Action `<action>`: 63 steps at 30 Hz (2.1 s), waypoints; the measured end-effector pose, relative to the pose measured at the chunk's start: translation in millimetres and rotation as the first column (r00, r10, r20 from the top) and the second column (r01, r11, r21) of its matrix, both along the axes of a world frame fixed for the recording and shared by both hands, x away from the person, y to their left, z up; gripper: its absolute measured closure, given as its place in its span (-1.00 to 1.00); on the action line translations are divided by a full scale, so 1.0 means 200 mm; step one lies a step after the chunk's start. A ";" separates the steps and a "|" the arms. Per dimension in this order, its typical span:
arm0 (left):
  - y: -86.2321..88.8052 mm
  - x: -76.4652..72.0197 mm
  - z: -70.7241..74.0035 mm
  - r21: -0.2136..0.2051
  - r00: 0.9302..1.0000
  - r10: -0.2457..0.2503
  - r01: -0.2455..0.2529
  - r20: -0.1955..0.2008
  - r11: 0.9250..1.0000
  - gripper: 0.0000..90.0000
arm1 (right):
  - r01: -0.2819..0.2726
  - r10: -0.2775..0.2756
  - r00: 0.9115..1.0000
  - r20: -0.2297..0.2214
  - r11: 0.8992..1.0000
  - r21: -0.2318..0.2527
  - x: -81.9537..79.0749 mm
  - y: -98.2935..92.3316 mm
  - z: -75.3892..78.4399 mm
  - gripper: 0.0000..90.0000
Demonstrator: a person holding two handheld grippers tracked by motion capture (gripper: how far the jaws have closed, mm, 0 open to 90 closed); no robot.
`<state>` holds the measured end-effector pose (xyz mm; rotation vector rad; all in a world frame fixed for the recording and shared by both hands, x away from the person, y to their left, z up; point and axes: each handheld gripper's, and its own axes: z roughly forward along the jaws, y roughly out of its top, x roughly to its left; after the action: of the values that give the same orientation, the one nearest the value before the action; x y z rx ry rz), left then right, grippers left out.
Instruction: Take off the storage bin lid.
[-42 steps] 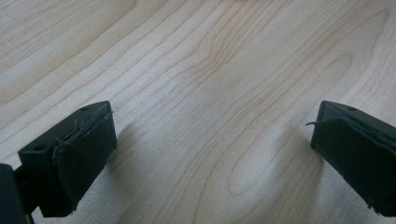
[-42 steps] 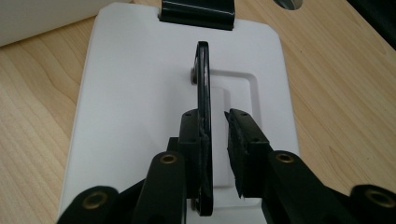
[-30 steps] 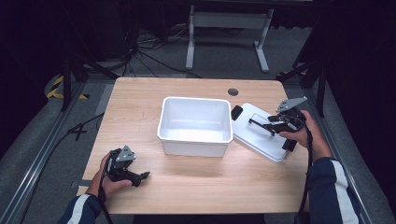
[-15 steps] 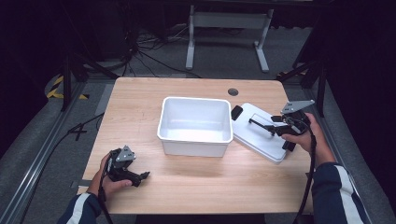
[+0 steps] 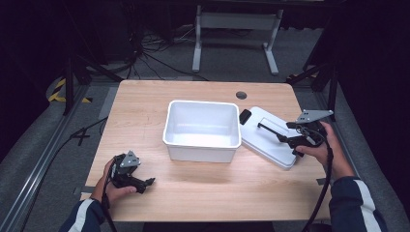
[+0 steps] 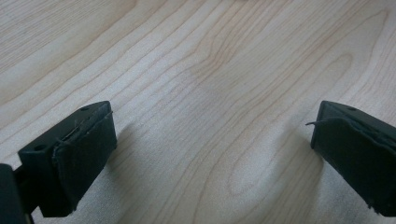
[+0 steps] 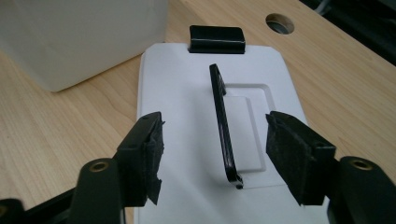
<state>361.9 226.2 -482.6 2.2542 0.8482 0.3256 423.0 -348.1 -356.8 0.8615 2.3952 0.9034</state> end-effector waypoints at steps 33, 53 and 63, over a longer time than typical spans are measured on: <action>0.00 0.00 0.00 -0.002 1.000 -0.001 0.001 -0.002 1.000 -0.99 | -0.072 0.071 0.996 0.053 0.997 0.024 -0.42 0.07 -0.37 -0.45; 0.00 0.00 0.00 0.004 1.000 -0.007 0.007 0.002 1.000 -0.99 | -0.073 0.082 0.994 -0.074 0.990 0.124 -0.43 0.05 -0.56 -0.53; 0.00 0.00 0.00 -0.002 1.000 -0.003 0.003 -0.005 1.000 -0.99 | -0.073 0.082 0.994 -0.076 0.990 0.124 -0.43 0.05 -0.56 -0.54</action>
<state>362.3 226.1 -482.7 2.2549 0.8469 0.3181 337.4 -337.6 -468.8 0.8702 2.4797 1.0726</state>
